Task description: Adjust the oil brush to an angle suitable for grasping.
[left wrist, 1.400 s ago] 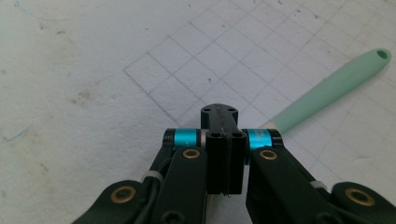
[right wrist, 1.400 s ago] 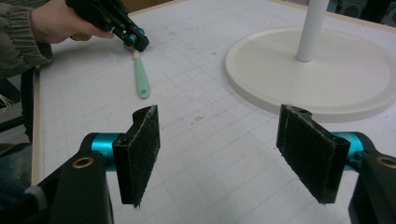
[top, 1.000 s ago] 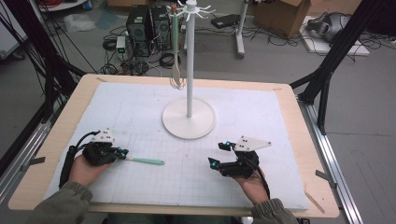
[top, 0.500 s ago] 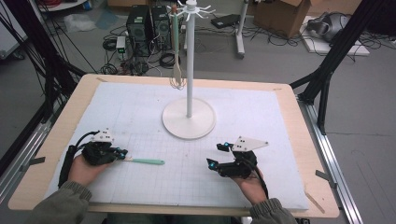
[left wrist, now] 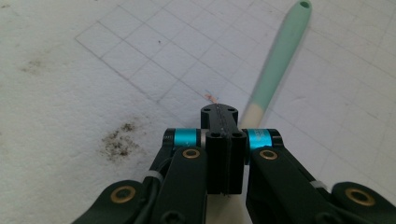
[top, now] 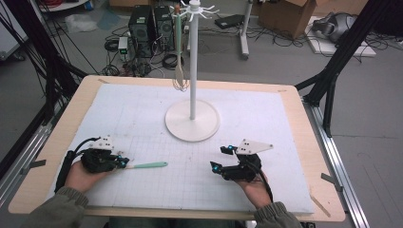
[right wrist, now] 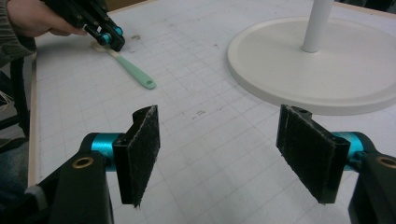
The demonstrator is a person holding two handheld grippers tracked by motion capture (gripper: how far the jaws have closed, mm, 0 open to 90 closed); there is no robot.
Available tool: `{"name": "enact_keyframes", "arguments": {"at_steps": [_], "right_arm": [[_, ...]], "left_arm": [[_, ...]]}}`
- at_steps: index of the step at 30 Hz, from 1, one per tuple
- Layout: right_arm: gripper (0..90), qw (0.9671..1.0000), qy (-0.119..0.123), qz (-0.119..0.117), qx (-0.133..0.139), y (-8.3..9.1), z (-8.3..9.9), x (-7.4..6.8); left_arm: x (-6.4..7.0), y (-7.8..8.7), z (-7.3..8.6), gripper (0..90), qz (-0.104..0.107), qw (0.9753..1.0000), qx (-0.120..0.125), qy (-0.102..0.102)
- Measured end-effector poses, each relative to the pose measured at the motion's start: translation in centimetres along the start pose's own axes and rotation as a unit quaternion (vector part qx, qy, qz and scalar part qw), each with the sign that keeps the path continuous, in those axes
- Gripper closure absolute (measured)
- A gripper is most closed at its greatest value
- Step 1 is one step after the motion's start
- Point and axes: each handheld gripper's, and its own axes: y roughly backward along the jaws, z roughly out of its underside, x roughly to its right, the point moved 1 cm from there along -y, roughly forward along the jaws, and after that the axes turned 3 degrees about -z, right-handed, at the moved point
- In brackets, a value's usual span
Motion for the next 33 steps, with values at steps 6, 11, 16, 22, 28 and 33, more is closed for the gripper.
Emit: {"name": "enact_keyframes", "arguments": {"at_steps": [6, 11, 16, 22, 28, 33], "right_arm": [[29.7, 1.0, 0.0, 0.0, -0.003, -0.1, 0.0, 0.0], [29.7, 1.0, -0.001, 0.0, -0.003, -0.2, 0.0, 0.0], [29.7, 1.0, 0.002, -0.002, -0.005, -0.3, 0.0, 0.0], [29.7, 1.0, 0.002, -0.002, -0.004, -0.4, 0.0, 0.0], [29.7, 1.0, 0.002, -0.002, -0.005, -0.4, 0.0, 0.0], [29.7, 1.0, 0.0, -0.002, -0.007, -0.5, 0.0, -0.1]], "left_arm": [[0.7, 0.3, 0.5, 89.6, 0.009, 0.9999, 0.006, -0.005], [1.2, 0.4, 0.8, 89.6, 0.018, 0.9998, 0.008, -0.01], [1.7, 0.5, 0.9, 89.6, 0.021, 0.9996, 0.008, -0.016], [2.2, 0.6, 1.1, 89.6, 0.028, 0.9994, 0.011, -0.015], [2.5, 0.6, 1.2, 89.6, 0.028, 0.9993, 0.013, -0.019], [2.9, 0.6, 1.2, 89.6, 0.028, 0.9992, 0.011, -0.025]]}}
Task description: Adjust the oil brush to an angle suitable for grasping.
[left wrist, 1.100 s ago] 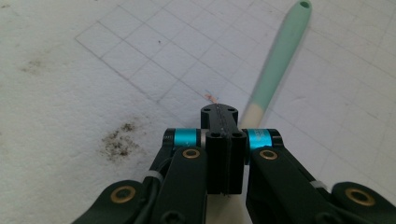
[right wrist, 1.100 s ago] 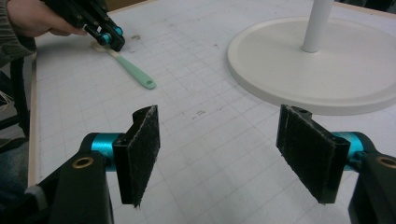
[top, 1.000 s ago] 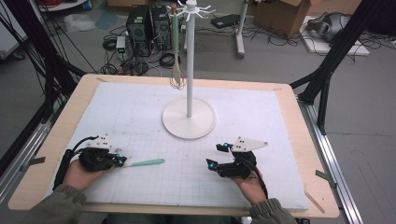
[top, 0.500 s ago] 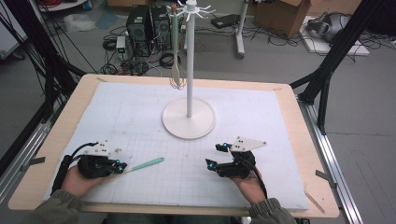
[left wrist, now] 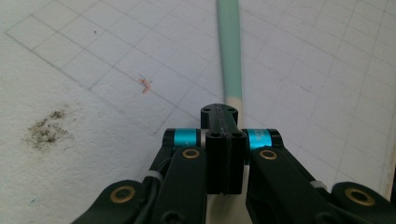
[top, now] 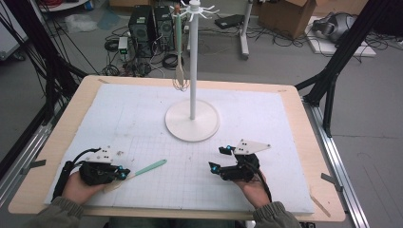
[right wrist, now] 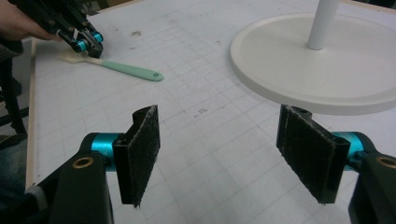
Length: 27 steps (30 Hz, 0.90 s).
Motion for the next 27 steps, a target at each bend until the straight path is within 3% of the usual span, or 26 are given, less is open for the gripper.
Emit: {"name": "enact_keyframes", "arguments": {"at_steps": [6, 18, 27], "right_arm": [[29.7, 1.0, 0.002, 0.0, -0.001, -0.1, 0.0, 0.0], [29.7, 0.9999, 0.012, 0.005, -0.003, -0.1, 0.0, -0.1], [29.7, 0.9996, 0.021, 0.009, -0.013, -0.1, 0.3, -0.2]], "left_arm": [[0.1, 0.1, 0.1, 88.8, 0.0, 1.0, 0.007, 0.003], [0.4, 1.8, -0.6, 71.7, -0.031, 0.998, 0.054, -0.003], [0.5, 1.7, -1.0, 60.1, -0.043, 0.9976, 0.054, -0.002]]}}
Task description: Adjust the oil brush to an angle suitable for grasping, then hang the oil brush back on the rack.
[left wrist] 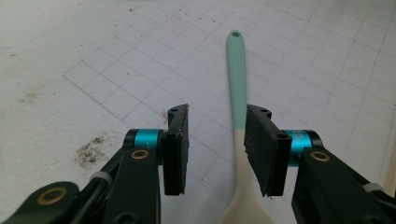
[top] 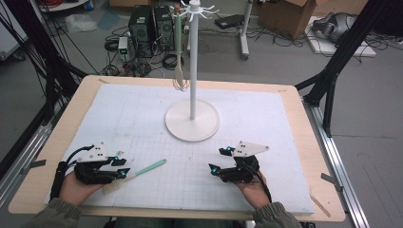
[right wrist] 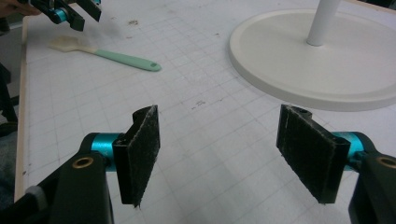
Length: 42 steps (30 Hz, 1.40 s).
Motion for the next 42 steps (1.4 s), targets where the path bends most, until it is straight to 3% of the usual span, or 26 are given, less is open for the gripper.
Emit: {"name": "enact_keyframes", "arguments": {"at_steps": [9, 24, 31, 35, 42], "right_arm": [[29.7, 1.0, 0.004, 0.006, 0.002, 0.3, 0.1, 0.0], [29.6, 0.9999, 0.003, 0.012, 0.004, 0.5, 0.1, 0.2], [29.7, 0.9999, 0.01, 0.012, 0.004, 0.4, 0.1, 0.1], [29.7, 0.9999, 0.009, 0.014, 0.005, 0.4, 0.0, 0.1], [29.7, 0.9998, 0.011, 0.015, 0.002, 0.4, 0.1, -0.1]], "left_arm": [[0.4, -0.2, -0.2, 53.1, -0.002, 1.0, -0.002, 0.0], [0.4, -0.4, -0.4, 50.5, -0.007, 1.0, -0.004, -0.004], [0.6, -1.1, -0.3, 52.9, 0.0, 0.9998, -0.018, -0.009], [0.8, -1.6, -0.3, 55.3, 0.014, 0.9995, -0.026, -0.015], [1.0, -2.0, -0.1, 66.0, 0.025, 0.9987, -0.039, -0.021]]}}
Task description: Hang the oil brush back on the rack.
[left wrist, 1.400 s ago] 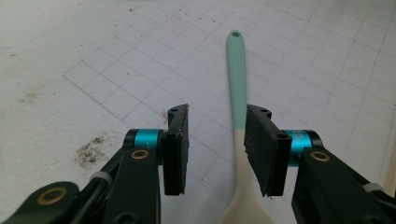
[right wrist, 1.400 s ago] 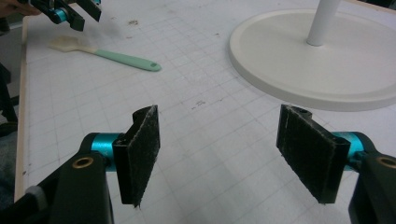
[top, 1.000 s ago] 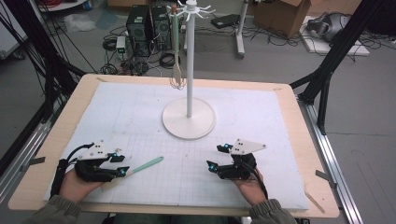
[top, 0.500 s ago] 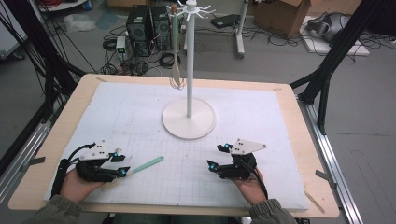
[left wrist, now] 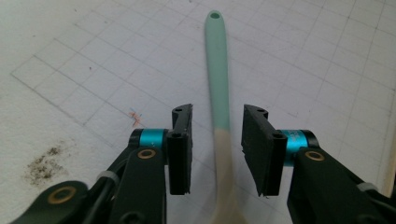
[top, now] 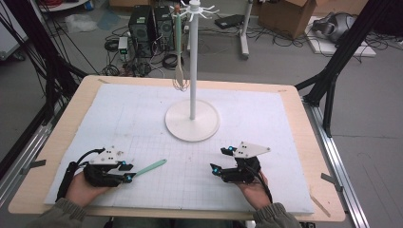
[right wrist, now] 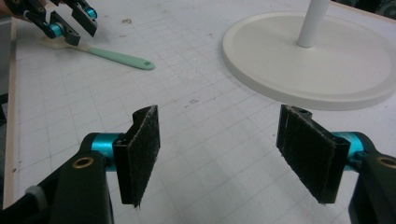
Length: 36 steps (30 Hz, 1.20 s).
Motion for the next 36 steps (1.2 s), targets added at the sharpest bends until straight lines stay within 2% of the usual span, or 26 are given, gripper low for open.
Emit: {"name": "enact_keyframes", "arguments": {"at_steps": [5, 12, 16, 18, 22, 25, 32, 36], "right_arm": [[29.7, 1.0, 0.002, 0.0, -0.004, -0.04, 0.16, -0.16], [29.7, 0.9999, 0.011, -0.001, -0.005, -0.14, 0.24, -0.55], [29.7, 0.9999, 0.009, 0.001, -0.006, -0.03, 0.34, -0.72], [29.7, 0.9999, 0.013, 0.002, -0.006, -0.08, 0.36, -0.7], [29.8, 0.9999, 0.013, 0.0, -0.01, -0.33, 0.39, -0.81], [29.7, 0.9999, 0.013, -0.001, -0.01, -0.54, 0.36, -0.8], [29.7, 0.9998, 0.013, -0.005, -0.01, -0.67, 0.33, -0.77], [29.7, 0.9998, 0.011, -0.008, -0.011, -0.74, 0.35, -0.83]], "left_arm": [[0.13, -0.51, 0.11, 70.2, 0.002, 0.9998, -0.019, -0.005], [0.2, -0.81, 0.06, 76.8, 0.005, 0.9997, -0.024, -0.007], [0.6, -1.0, -0.23, 80.3, -0.005, 0.9993, -0.033, -0.019], [0.59, -0.99, -0.33, 81.0, -0.007, 0.9991, -0.038, -0.017], [0.7, -1.01, -0.24, 81.4, -0.009, 0.9993, -0.034, -0.013], [0.92, -0.98, -0.22, 81.5, -0.019, 0.9991, -0.033, -0.019], [0.83, -0.9, -0.32, 81.7, -0.02, 0.9993, -0.031, -0.01], [0.68, -0.55, -0.46, 81.8, -0.023, 0.9995, -0.021, -0.005]]}}
